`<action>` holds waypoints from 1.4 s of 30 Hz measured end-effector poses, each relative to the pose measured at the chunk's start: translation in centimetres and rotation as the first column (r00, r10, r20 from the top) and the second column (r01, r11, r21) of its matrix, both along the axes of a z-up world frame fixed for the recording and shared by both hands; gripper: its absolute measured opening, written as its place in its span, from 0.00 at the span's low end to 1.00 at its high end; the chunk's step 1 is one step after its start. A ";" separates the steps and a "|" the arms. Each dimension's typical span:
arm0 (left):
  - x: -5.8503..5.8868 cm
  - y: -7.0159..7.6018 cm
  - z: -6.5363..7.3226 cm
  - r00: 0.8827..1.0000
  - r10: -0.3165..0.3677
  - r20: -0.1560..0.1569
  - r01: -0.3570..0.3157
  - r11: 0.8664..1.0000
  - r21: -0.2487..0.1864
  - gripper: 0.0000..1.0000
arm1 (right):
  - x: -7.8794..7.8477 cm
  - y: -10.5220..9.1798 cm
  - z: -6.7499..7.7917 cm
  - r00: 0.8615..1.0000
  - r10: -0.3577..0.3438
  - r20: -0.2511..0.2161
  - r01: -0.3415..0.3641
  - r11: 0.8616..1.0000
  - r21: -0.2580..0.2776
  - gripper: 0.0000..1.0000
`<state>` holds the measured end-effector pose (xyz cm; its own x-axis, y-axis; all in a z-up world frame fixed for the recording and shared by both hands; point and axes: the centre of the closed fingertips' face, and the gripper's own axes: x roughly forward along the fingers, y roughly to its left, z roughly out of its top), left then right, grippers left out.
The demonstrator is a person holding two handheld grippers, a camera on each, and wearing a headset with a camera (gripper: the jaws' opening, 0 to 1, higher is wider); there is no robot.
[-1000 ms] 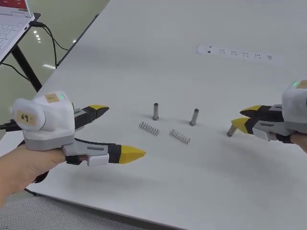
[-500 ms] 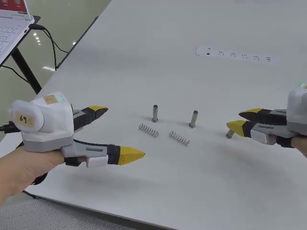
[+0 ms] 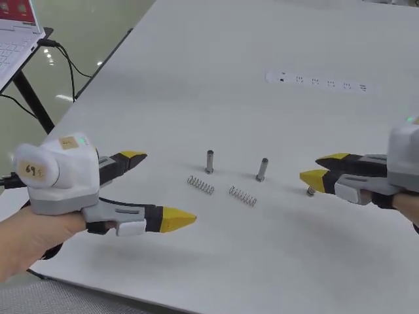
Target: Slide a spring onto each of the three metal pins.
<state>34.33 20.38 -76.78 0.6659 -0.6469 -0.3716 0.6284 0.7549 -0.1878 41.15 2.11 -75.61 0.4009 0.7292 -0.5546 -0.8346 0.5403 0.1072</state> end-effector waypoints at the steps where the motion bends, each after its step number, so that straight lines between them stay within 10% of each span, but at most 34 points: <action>1: 0.0 0.0 0.0 1.000 -0.001 -0.001 0.001 1.000 0.002 0.98 | -0.1 0.3 0.1 1.000 0.008 -0.009 -0.008 1.000 -0.003 0.23; 23: -0.5 0.6 -0.3 1.000 0.006 -0.006 -0.006 1.000 -0.003 0.98 | -2.7 5.4 -1.7 0.973 0.164 -0.161 -0.183 0.976 -0.115 0.21; 42: -0.7 0.1 -0.4 1.000 -0.031 0.001 0.031 0.999 0.030 0.98 | -3.4 8.1 -6.3 0.946 0.271 -0.180 -0.315 0.898 -0.308 0.20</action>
